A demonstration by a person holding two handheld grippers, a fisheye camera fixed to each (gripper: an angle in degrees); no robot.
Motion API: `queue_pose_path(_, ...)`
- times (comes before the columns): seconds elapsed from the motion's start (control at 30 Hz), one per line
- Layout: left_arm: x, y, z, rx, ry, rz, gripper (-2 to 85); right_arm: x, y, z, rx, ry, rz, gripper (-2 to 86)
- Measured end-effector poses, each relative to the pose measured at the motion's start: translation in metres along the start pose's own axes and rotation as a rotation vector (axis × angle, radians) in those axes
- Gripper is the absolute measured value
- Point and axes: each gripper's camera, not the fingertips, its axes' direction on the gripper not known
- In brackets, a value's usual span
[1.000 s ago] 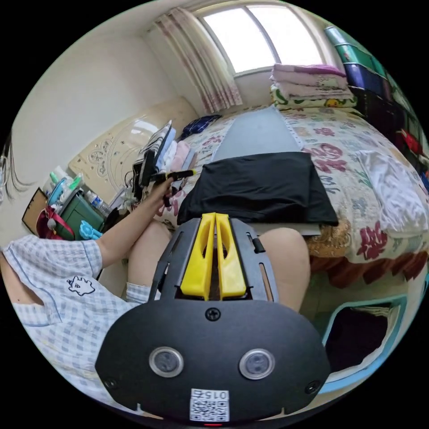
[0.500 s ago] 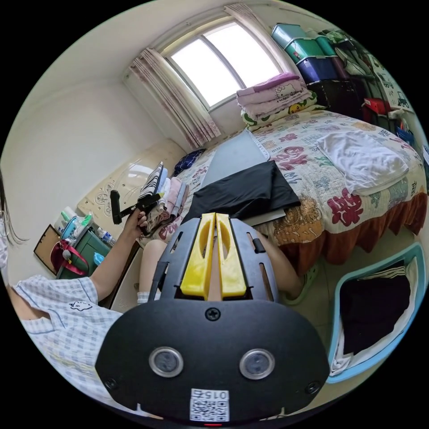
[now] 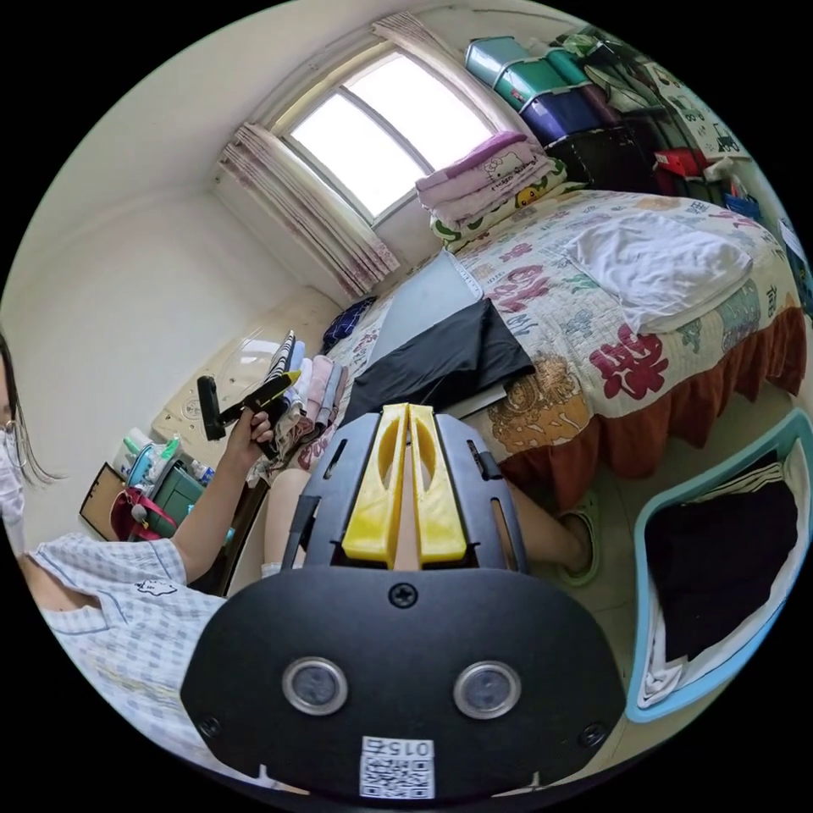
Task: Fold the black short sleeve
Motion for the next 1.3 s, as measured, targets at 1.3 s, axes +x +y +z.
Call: queue_pose_path(1.3,0.12,-0.08,0.187,-0.287,0.227,-0.001,9.7,-0.045,-0.253,0.181,-0.116,0.078,0.043,3.8)
